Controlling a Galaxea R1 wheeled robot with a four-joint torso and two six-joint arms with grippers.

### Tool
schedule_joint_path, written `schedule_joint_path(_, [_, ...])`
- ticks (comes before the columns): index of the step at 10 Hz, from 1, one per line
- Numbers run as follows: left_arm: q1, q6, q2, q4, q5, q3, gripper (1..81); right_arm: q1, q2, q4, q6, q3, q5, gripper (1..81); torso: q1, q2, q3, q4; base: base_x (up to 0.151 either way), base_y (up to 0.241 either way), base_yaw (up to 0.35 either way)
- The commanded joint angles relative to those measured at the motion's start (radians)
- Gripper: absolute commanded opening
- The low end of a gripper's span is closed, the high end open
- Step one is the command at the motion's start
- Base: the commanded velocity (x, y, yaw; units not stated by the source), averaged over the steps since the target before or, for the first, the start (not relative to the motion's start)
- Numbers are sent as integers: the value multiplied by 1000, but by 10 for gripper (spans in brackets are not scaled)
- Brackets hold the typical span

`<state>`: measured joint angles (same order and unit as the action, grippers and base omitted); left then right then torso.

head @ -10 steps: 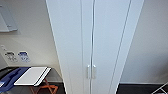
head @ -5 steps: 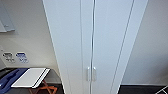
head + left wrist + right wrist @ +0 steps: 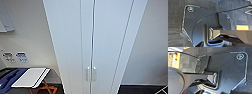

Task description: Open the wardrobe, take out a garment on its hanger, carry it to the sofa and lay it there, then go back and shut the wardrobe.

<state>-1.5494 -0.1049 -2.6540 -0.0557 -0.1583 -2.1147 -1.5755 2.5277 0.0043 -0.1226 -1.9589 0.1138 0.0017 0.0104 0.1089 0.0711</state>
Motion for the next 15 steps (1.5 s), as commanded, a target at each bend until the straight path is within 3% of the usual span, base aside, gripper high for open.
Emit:
schedule_joint_path(1, [33, -4, 58, 14, 49, 71, 811, 56, -63, 0, 0, 72, -59, 811, 0, 0, 0, 0, 0, 0, 0])
schedule_joint_path(8, [206, 8, 432, 2, 52, 511, 811, 385, -384, 35, 15, 578, -95, 811, 0, 0, 0, 0, 0, 0, 0])
schedule_joint_path(10, [292, 10, 540, -4, 59, 635, 811, 508, -421, 77, 17, 637, -151, 811, 0, 0, 0, 0, 0, 0, 0])
schedule_joint_path(13, [442, 36, 641, -38, 62, 739, 811, 691, -450, 128, 23, 715, -160, 811, 0, 0, 1, 0, 0, 0, 0])
schedule_joint_path(14, [499, 39, 660, -50, 77, 754, 811, 757, -449, 160, 23, 732, -178, 811, 0, 0, 1, 0, 0, 0, 0])
schedule_joint_path(15, [569, 40, 664, -73, 135, 760, 811, 813, -444, 174, 23, 738, -209, 811, 1, -1, 1, 0, 0, 0, 0])
